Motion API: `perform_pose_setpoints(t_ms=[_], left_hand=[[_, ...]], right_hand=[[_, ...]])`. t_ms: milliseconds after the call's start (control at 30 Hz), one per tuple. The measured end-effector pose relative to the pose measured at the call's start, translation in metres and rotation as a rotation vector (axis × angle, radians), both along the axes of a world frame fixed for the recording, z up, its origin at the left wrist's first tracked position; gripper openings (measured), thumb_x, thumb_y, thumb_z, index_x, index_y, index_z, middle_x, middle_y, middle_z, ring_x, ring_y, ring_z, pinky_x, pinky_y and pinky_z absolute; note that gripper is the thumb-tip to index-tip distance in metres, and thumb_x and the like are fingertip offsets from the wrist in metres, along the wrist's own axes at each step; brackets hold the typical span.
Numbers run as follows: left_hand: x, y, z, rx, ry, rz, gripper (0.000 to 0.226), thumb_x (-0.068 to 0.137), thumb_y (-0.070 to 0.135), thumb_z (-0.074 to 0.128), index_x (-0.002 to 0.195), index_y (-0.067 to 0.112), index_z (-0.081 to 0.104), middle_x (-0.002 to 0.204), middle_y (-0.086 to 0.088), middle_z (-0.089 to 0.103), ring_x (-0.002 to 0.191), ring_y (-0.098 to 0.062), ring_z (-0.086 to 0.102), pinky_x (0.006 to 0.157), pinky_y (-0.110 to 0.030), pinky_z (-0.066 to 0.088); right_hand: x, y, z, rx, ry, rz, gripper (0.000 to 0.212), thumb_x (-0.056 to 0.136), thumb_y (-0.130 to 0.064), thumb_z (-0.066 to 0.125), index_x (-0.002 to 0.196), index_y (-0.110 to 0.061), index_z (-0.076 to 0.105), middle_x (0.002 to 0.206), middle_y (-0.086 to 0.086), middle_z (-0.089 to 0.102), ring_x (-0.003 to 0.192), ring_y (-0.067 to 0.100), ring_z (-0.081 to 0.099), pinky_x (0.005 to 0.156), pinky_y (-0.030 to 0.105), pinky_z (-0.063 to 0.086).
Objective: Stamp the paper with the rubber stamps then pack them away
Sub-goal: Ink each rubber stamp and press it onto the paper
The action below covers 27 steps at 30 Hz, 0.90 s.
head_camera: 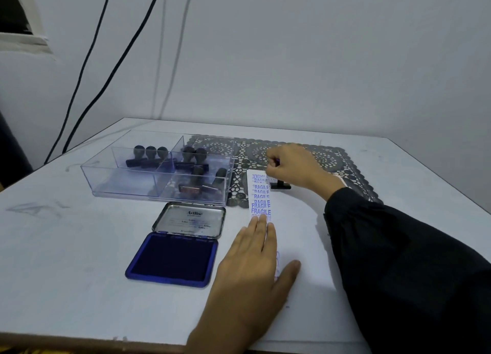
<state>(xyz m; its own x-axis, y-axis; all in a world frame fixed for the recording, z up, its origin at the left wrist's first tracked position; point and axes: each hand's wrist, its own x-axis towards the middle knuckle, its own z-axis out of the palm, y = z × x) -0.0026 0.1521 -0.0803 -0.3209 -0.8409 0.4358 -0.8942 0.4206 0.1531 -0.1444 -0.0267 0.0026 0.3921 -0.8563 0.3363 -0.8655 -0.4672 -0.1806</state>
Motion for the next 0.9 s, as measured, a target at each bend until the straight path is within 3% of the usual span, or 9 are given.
perform_pose_setpoints(t_ms=[200,367,500,633,833,900], left_hand=[[0.000,-0.001,-0.002,-0.066,-0.031,0.007,0.069,0.096,0.053,0.025,0.125,0.002,0.061,0.133,-0.013,0.057,0.124,-0.022,0.054,0.097,-0.045,0.042],[0.000,-0.002,-0.003,-0.049,-0.014,0.016,0.074,0.098,0.054,0.017,0.126,0.001,0.060,0.133,-0.013,0.057,0.124,-0.023,0.054,0.097,-0.047,0.043],[0.001,-0.002,0.005,0.021,-0.006,0.031,0.078,0.098,0.057,0.011,0.120,0.008,0.066,0.128,-0.005,0.062,0.118,-0.016,0.058,0.098,-0.033,0.039],[0.001,0.000,0.012,0.112,0.025,0.015,0.080,0.097,0.059,0.007,0.116,0.013,0.069,0.124,0.000,0.065,0.115,-0.012,0.060,0.097,-0.021,0.037],[0.002,0.001,0.016,0.220,0.038,0.009,0.080,0.096,0.060,0.007,0.114,0.014,0.071,0.124,0.002,0.065,0.114,-0.010,0.061,0.096,-0.020,0.041],[0.003,0.003,0.019,0.257,0.025,0.009,0.081,0.096,0.060,0.005,0.113,0.017,0.071,0.123,0.005,0.065,0.114,-0.008,0.060,0.097,-0.018,0.038]], right_hand=[[0.005,-0.004,-0.015,-0.044,0.004,-0.096,0.032,0.076,-0.011,0.052,0.055,-0.021,0.031,0.048,-0.005,0.035,0.050,0.018,0.033,0.049,0.024,0.026],[0.006,-0.005,-0.018,-0.066,0.011,-0.133,0.026,0.076,-0.012,0.051,0.057,-0.019,0.035,0.049,-0.004,0.037,0.053,0.021,0.036,0.051,0.025,0.029],[0.002,0.005,-0.024,-0.186,0.042,-0.137,0.018,0.081,-0.014,0.049,0.065,-0.018,0.041,0.053,-0.002,0.045,0.054,0.021,0.041,0.048,0.025,0.022],[0.001,0.012,-0.029,-0.261,0.043,-0.133,0.015,0.084,-0.016,0.047,0.070,-0.018,0.043,0.058,0.003,0.053,0.056,0.025,0.048,0.053,0.027,0.030],[0.001,0.010,-0.020,-0.153,0.041,-0.105,0.016,0.081,-0.015,0.050,0.066,-0.017,0.045,0.056,0.000,0.049,0.054,0.020,0.042,0.051,0.026,0.026],[-0.002,0.010,-0.008,-0.072,-0.084,-0.113,0.022,0.080,-0.016,0.052,0.061,-0.019,0.042,0.052,-0.003,0.043,0.050,0.015,0.037,0.050,0.024,0.026]])
